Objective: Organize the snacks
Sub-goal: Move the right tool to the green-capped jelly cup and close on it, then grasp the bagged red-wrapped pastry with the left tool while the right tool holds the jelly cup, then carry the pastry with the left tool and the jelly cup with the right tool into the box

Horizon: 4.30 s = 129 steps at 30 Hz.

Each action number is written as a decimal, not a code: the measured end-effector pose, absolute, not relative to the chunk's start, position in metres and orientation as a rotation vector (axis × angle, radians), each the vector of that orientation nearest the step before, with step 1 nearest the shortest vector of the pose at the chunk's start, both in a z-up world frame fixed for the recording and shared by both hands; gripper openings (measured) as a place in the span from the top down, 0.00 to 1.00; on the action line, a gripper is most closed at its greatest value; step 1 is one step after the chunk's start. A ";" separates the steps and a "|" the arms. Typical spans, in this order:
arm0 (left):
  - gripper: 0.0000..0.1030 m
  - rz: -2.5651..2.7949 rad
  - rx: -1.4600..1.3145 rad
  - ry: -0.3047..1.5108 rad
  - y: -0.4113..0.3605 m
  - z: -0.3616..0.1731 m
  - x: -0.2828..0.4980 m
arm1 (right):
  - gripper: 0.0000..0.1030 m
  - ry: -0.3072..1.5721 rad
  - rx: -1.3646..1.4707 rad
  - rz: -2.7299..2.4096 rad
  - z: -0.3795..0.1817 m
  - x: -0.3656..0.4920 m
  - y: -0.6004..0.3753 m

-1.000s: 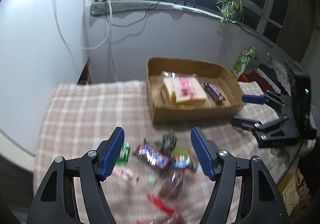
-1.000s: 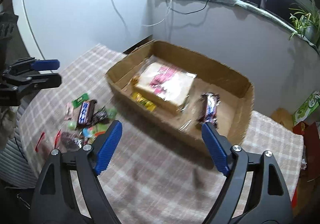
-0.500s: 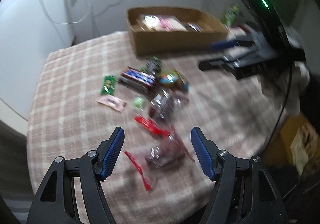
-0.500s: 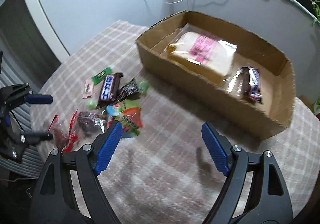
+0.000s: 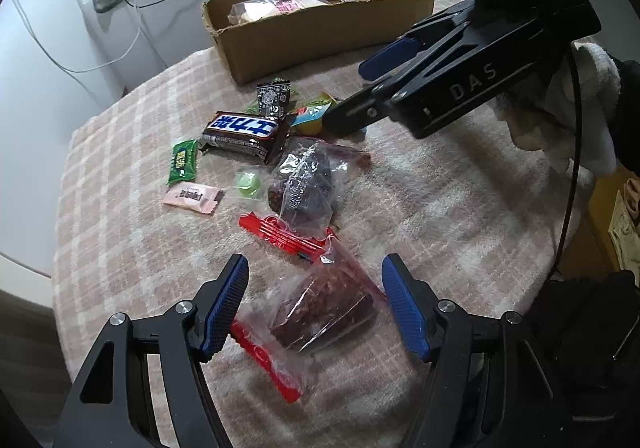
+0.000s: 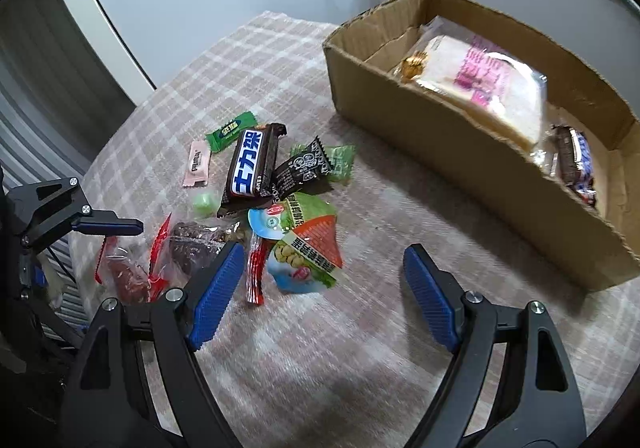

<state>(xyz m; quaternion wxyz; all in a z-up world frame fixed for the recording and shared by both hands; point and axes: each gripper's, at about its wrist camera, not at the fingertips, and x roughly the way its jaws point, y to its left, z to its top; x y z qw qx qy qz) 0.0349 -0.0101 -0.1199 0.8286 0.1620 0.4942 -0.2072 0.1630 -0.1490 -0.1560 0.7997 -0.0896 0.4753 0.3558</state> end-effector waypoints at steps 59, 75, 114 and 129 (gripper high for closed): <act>0.59 -0.413 0.237 1.117 0.051 -0.116 -0.007 | 0.73 1.023 -0.263 0.735 -0.155 0.153 -0.144; 0.83 -0.368 0.002 1.053 0.073 -0.110 0.011 | 0.73 1.016 -0.250 0.727 -0.155 0.153 -0.147; 0.35 -0.397 0.323 1.062 0.051 -0.116 0.047 | 0.74 1.021 -0.179 0.692 -0.151 0.163 -0.166; 0.70 -0.367 0.158 1.028 0.060 -0.100 0.042 | 0.74 0.998 -0.156 0.678 -0.145 0.164 -0.172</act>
